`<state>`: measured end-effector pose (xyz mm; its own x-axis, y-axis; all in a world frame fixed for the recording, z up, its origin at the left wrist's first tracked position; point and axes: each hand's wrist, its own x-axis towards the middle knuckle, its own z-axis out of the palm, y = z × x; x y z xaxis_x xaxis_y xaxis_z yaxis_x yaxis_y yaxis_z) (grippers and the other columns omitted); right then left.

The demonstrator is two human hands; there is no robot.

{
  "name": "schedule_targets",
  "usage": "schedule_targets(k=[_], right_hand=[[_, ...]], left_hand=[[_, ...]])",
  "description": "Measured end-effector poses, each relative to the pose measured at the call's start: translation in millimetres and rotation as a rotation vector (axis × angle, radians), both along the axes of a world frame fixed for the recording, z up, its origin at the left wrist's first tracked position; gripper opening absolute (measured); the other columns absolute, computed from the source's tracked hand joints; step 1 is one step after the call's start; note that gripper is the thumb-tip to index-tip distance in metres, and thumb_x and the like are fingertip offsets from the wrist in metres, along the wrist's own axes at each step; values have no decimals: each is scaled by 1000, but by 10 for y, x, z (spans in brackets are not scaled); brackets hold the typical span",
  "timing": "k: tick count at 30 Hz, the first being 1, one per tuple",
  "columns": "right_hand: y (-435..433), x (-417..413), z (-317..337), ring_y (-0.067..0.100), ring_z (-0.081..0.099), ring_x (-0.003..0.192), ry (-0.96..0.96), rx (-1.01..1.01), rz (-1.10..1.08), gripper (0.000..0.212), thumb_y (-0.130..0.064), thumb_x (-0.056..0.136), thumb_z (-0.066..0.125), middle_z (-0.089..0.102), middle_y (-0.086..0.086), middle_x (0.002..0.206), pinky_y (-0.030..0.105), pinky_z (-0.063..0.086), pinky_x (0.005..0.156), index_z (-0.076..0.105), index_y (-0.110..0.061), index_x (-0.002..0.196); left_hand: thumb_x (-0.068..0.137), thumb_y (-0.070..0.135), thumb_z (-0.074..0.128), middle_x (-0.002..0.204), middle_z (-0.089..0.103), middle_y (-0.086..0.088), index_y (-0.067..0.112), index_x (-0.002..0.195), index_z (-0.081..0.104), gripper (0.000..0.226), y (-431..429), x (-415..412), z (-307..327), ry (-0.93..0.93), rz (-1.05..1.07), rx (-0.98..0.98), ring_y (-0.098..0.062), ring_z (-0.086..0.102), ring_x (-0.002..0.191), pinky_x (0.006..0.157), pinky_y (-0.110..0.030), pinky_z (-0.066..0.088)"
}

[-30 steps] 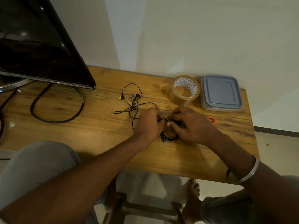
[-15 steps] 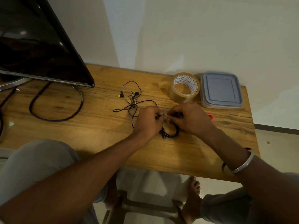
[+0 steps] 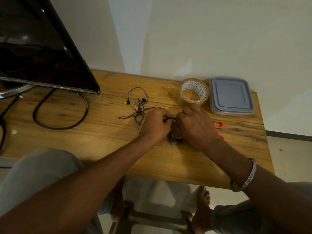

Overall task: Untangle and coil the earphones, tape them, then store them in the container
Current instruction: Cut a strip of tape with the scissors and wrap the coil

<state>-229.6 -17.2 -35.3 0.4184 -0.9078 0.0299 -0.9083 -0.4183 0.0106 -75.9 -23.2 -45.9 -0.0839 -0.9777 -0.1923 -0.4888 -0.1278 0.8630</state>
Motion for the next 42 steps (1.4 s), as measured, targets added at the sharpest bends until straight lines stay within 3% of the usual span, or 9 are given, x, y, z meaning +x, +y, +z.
schedule_targets(k=[5, 11, 15, 21, 25, 28, 33, 36, 42], right_hand=[[9, 12, 118, 31, 56, 84, 32, 10, -7, 24, -29, 81, 58, 63, 10, 81, 41, 45, 69, 68, -8, 86], [28, -4, 187, 27, 53, 101, 23, 150, 4, 22, -26, 87, 56, 62, 6, 100, 41, 45, 84, 64, -12, 102], [-47, -105, 168, 24, 52, 107, -94, 271, 21, 19, -25, 99, 51, 60, 3, 105, 37, 45, 87, 62, -17, 112], [-56, -168, 254, 22, 59, 97, -177, 298, 38, 22, -30, 94, 62, 65, 1, 101, 41, 53, 75, 69, -24, 114], [-58, -169, 278, 23, 63, 91, -153, 201, 39, 21, -30, 93, 62, 67, -1, 96, 42, 54, 69, 72, -25, 111], [-66, -182, 270, 24, 64, 88, -145, 158, 75, 18, -30, 94, 60, 66, -2, 91, 42, 55, 63, 75, -26, 104], [-93, -225, 237, 19, 65, 83, -149, 298, 41, 18, -42, 90, 66, 71, -4, 88, 37, 54, 67, 75, -30, 100], [-108, -277, 267, 12, 66, 82, -352, 525, 50, 21, -32, 89, 73, 74, -5, 93, 36, 55, 70, 76, -26, 109], [-102, -263, 246, 13, 66, 71, -339, 358, 30, 17, -42, 91, 68, 73, -7, 79, 39, 56, 62, 80, -30, 93]], left_hand=[[89, 17, 64, 111, 64, 2, 25, 124, 63, 36, 33, 74, 120, -506, -309, -359, -18, 60, 101, 70, -30, 47], [93, 12, 56, 90, 65, -2, 15, 102, 71, 17, 34, 85, 139, -658, -375, -550, -24, 59, 88, 57, -31, 34], [95, 19, 58, 96, 63, 1, 19, 107, 68, 15, 64, 39, 129, -733, -402, -536, -21, 57, 95, 60, -30, 31], [94, 20, 52, 93, 66, -1, 19, 105, 69, 21, 52, 38, 125, -579, -372, -389, -21, 61, 91, 65, -34, 47], [97, 28, 57, 79, 65, -1, 21, 89, 69, 16, -16, 29, 109, -373, -348, -110, -21, 62, 75, 58, -28, 39], [99, 31, 56, 68, 56, 6, 30, 68, 53, 31, -55, 42, 115, -278, -371, 3, -19, 57, 67, 55, -27, 35], [99, 31, 56, 67, 55, 7, 28, 76, 57, 23, -8, 30, 106, -326, -408, 30, -11, 54, 61, 52, -26, 32], [99, 32, 55, 69, 58, 5, 24, 82, 63, 20, -10, 35, 100, -342, -397, 35, -15, 56, 63, 52, -26, 34], [101, 29, 53, 70, 63, -2, 15, 87, 67, 23, -17, 18, 100, -202, -405, 139, -14, 58, 60, 54, -25, 39]])
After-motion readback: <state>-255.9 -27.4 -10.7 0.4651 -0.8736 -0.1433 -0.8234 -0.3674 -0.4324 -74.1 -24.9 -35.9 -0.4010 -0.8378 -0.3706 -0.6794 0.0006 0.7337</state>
